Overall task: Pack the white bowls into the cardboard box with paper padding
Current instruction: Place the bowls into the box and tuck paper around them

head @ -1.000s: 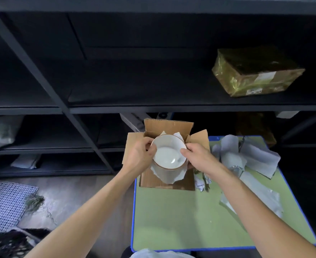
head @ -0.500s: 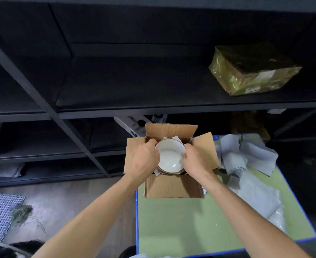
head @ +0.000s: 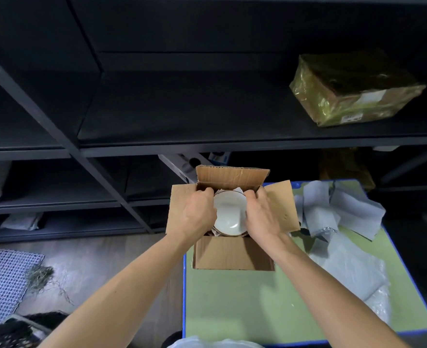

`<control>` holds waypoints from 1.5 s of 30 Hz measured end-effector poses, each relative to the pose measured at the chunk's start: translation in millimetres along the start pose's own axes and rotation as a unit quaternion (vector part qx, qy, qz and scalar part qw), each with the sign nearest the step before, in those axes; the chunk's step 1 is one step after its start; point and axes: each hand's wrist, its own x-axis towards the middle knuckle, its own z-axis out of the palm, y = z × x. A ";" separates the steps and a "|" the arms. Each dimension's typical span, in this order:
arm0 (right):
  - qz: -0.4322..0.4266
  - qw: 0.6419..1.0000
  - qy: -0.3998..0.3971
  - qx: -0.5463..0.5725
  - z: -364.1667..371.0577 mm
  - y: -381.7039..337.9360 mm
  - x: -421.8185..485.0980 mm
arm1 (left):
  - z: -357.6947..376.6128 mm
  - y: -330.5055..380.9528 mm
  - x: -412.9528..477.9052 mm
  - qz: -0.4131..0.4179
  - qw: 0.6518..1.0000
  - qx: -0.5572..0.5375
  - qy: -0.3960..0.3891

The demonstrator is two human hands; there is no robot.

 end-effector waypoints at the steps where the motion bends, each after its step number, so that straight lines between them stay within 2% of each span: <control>1: -0.005 1.000 0.012 -0.016 0.6 -0.1 0.4 | -1.4 2.0 0.1 0.003 1.000 0.004 -0.005; 8: -0.045 0.992 0.071 -0.090 6.9 3.6 -2.2 | -2.7 5.1 -3.8 0.018 0.999 -0.026 -0.010; 12: -0.043 0.992 0.062 -0.096 7.1 3.3 -1.8 | 0.2 -0.8 0.9 0.034 0.999 -0.021 0.000; 16: -0.049 0.992 0.060 -0.098 5.4 4.9 -4.8 | -3.6 -6.3 4.5 0.027 0.999 -0.026 -0.033; 30: -0.073 0.991 0.058 -0.097 -3.8 6.2 -16.9 | -1.5 -3.7 -9.1 0.066 0.997 -0.031 0.005; 34: -0.074 0.993 0.041 -0.085 -4.5 6.3 -25.2 | 3.6 -21.0 -16.0 0.062 0.997 0.002 0.043; 38: -0.054 0.994 0.009 -0.099 0.3 4.5 -26.5 | 9.0 -20.0 -16.0 0.050 0.997 0.049 0.039; 42: -0.051 0.991 -0.008 -0.121 4.8 2.5 -23.6 | 8.7 -21.1 -10.4 0.013 1.000 0.001 0.026; 45: -0.045 0.994 -0.016 -0.102 3.9 -0.1 -18.4 | 6.4 -18.8 -9.1 0.014 1.000 0.004 0.022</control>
